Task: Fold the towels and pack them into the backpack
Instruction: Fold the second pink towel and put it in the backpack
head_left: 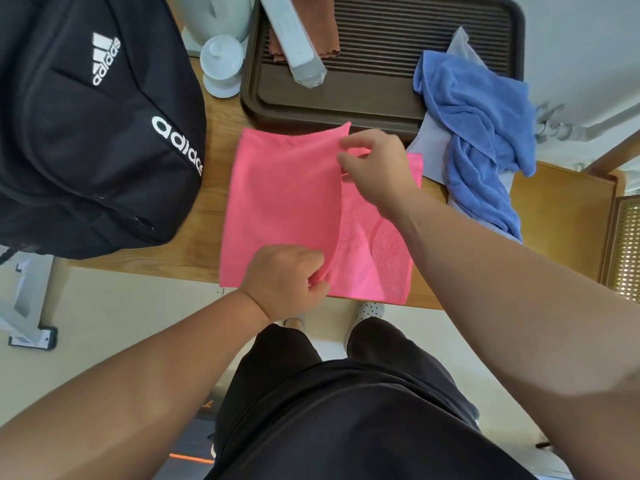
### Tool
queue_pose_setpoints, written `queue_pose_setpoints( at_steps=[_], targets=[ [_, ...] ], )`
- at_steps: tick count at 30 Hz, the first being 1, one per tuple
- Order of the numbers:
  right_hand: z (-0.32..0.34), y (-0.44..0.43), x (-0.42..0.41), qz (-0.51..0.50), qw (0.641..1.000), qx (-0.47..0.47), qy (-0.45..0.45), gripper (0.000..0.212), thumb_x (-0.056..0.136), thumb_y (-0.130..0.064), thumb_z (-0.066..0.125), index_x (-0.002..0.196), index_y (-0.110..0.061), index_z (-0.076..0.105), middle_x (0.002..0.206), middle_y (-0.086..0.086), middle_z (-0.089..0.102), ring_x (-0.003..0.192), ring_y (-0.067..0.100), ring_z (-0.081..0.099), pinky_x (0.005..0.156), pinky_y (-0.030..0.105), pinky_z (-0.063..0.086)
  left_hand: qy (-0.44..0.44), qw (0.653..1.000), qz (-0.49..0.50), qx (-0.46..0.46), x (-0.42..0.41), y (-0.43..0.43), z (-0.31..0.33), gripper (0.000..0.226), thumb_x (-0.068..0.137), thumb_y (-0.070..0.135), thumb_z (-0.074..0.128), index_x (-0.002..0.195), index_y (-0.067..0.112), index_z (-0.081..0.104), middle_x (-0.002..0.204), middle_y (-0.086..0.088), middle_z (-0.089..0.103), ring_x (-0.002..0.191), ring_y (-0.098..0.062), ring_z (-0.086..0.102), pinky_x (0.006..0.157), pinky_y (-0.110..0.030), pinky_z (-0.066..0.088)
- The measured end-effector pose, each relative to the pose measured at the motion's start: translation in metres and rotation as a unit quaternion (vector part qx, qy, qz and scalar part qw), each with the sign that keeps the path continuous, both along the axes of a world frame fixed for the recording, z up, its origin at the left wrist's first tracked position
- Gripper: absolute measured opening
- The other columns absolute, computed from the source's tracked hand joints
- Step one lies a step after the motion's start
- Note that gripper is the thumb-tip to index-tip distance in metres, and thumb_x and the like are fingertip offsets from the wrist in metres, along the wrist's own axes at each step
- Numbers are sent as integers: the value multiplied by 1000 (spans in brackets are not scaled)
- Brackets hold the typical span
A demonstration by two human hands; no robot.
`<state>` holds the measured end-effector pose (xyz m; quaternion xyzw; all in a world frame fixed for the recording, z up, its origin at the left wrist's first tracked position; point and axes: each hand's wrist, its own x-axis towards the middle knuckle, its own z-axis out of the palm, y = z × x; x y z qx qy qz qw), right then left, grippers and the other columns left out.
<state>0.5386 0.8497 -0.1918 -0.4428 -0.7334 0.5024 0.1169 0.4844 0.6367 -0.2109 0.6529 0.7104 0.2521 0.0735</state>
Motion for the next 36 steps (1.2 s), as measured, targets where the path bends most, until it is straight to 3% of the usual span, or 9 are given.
queue_pose_setpoints(
  at_steps=[4,7,11,15,20,24,29,33,36],
  targets=[
    [17,16,24,-55,998,20,8,28,75,-9,61,70,-35,66,70,-8,70,71,16,70,76,42,60,-25,998,-48,32,31,27,16,22,67,21,54,57,22,35,58,10,21,49,-18,21,49,-22,21],
    [9,30,50,-118,993,-11,2,21,75,-16,62,88,-25,75,77,-6,71,73,14,71,75,39,61,-39,995,-84,-47,57,47,9,21,71,23,55,60,21,38,54,8,30,47,-20,28,47,-23,26],
    [-18,40,80,-80,993,-26,-81,35,88,-23,69,120,-11,71,96,-5,69,82,9,64,75,23,51,-18,954,-91,-284,84,71,-9,21,91,21,49,74,18,38,68,4,44,64,-24,44,59,-33,30],
    [-38,42,95,2,991,-45,-128,30,97,-26,63,120,-8,71,100,2,68,84,12,59,75,26,49,-12,927,-66,-368,95,77,-28,20,99,22,45,79,19,41,78,0,47,76,-27,50,64,-36,33],
    [-33,42,96,-1,993,-47,-106,28,92,-12,58,115,-4,70,95,2,62,85,19,60,78,34,53,-21,930,-60,-361,94,75,-29,32,93,23,49,67,22,31,67,4,37,69,-25,46,61,-35,31],
    [-22,46,95,-86,994,-63,-17,35,75,-13,56,103,-17,78,94,-1,71,82,21,72,76,49,61,-38,972,-33,-229,92,71,-15,35,73,22,54,58,22,23,51,9,20,47,-21,31,47,-25,13],
    [-16,50,101,-103,994,8,-20,33,75,-17,53,94,-20,80,74,3,68,70,21,65,68,39,58,-54,984,-63,-157,100,75,-11,25,67,24,48,57,20,26,49,11,16,41,-18,22,49,-18,6],
    [-25,48,103,-59,995,40,-69,18,74,-17,51,59,-7,50,57,5,32,54,14,27,51,32,25,-59,962,-78,-256,112,83,-18,29,84,20,56,66,22,33,57,10,28,56,-22,39,53,-30,20],
    [-30,43,102,6,989,19,-144,20,74,-30,57,62,-18,46,73,5,45,65,18,39,60,31,31,-33,925,-84,-368,114,88,-21,33,96,46,52,80,20,39,71,7,40,71,-22,46,63,-34,29]
  ],
)
